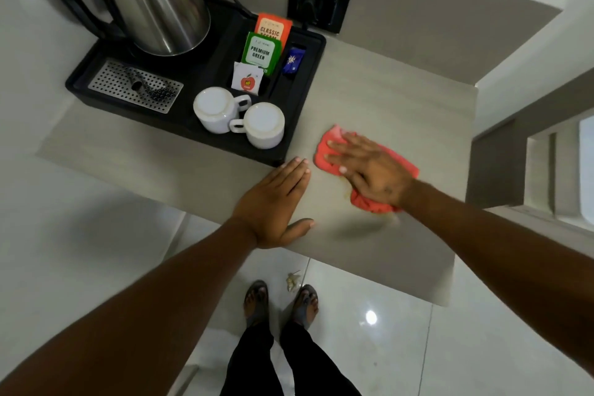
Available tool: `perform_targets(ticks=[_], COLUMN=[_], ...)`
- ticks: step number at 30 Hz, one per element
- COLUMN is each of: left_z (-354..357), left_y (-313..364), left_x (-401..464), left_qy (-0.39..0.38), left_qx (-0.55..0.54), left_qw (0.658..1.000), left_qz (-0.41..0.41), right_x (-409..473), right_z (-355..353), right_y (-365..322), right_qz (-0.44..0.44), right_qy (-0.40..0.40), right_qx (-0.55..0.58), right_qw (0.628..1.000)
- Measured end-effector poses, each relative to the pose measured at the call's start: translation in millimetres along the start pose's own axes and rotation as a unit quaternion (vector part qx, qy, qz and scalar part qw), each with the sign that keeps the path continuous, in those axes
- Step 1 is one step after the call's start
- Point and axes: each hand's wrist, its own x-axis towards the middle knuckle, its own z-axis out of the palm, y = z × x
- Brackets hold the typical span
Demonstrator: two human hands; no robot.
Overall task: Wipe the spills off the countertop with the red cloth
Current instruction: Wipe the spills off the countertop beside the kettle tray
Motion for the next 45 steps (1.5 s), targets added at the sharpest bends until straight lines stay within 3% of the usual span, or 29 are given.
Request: perform_targets(ticks=[2, 5, 9, 15, 21, 24, 29, 35, 37, 42, 45], left_z=[2, 2, -2, 0, 7, 11, 9, -2, -32, -25, -18], left_y=[1, 1, 3, 3, -16, -21, -15, -15, 17, 3, 26], left_x=[-3, -3, -3, -11, -77, -96, -91, -84, -46, -44, -16], left_qy=[-0.001, -0.011, -0.012, -0.009, -0.006, -0.001, 0.005, -0.02, 0.008, -0.025, -0.037], left_qx=[0.002, 0.007, 0.012, 0.029, 0.056, 0.051, 0.05, 0.046, 0.065, 0.08, 0.085], left_qw=[1.0, 1.0, 1.0, 0.999, 0.997, 0.996, 0.995, 0.995, 0.998, 0.996, 0.996], left_qz=[-0.011, -0.013, -0.01, -0.012, -0.043, -0.074, -0.085, -0.084, 0.0, -0.036, -0.016], right_x=[-48, -92, -46, 26, -38, -53, 27, 43, -11, -32, -96], right_z=[3, -7, -21, 2, 26, 17, 7, 16, -33, 7, 17], right_y=[1, 27, 43, 1, -57, -48, -41, -83, -88, -135, -113], right_qz=[0.011, 0.101, 0.222, 0.182, 0.081, 0.141, 0.248, 0.21, 0.265, 0.172, 0.193], right_qy=[-0.004, 0.037, 0.068, 0.073, 0.029, 0.059, 0.092, 0.069, 0.133, 0.093, 0.099], right_qx=[0.002, 0.013, 0.022, -0.001, 0.018, 0.039, 0.029, 0.037, -0.019, 0.022, 0.023], right_qw=[1.0, 0.994, 0.972, 0.981, 0.996, 0.987, 0.964, 0.975, 0.955, 0.981, 0.976])
